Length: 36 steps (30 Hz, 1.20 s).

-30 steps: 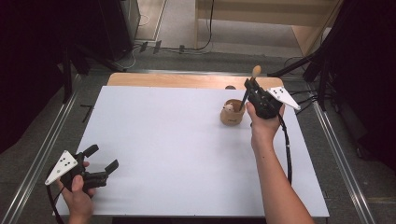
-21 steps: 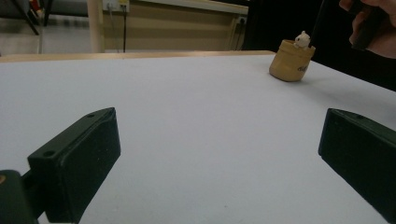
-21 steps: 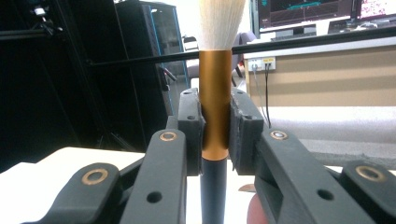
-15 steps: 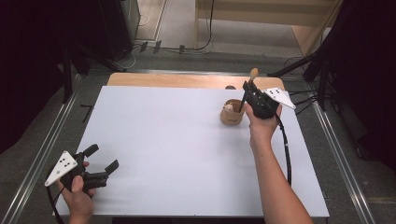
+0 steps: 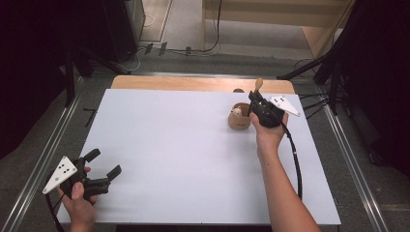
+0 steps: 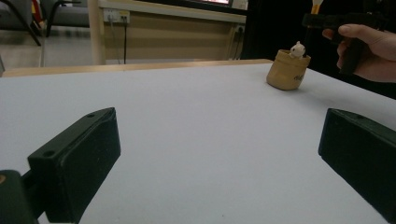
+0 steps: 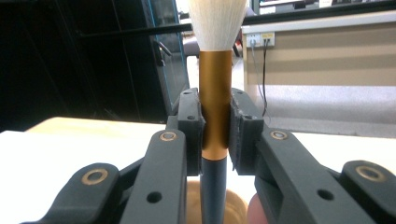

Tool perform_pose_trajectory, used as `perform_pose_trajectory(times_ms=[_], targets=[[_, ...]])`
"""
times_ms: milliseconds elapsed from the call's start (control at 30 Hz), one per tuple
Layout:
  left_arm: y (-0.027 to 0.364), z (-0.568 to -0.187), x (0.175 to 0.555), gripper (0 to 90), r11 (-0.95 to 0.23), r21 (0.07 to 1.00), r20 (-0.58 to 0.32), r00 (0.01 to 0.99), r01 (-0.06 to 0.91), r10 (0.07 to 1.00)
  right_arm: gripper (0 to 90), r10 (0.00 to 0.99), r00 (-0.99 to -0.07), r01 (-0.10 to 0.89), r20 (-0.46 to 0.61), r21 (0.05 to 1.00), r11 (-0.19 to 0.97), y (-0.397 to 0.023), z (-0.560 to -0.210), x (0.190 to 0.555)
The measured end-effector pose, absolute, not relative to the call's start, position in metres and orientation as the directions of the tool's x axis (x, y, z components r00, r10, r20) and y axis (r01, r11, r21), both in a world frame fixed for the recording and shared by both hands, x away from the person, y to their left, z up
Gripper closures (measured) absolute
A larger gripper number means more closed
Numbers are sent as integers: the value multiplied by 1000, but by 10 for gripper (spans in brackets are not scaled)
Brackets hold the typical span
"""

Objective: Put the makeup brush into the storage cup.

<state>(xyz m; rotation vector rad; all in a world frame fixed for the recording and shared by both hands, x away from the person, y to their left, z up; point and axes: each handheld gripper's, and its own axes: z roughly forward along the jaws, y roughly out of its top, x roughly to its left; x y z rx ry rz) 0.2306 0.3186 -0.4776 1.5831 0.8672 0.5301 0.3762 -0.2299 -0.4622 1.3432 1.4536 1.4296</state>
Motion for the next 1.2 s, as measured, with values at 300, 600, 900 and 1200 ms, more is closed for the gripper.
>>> perform_pose_trajectory(times_ms=[300, 600, 900, 1200], targets=[[319, -476, 230, 0, -27, 972, -128, 622, 234, 773, 790, 956, -219, 241, 197, 960, -142, -231, -475, 377], [317, -477, 230, 0, -29, 971, -130, 628, 236, 767, 780, 957, -210, 257, 199, 956, -142, -235, -480, 376], [315, -478, 230, 0, -27, 971, -135, 633, 239, 762, 352, 968, -150, 317, 201, 937, -146, -242, -475, 366], [313, -478, 230, 0, -32, 970, -133, 636, 241, 760, 91, 951, -202, 350, 232, 924, -151, -250, -473, 346]])
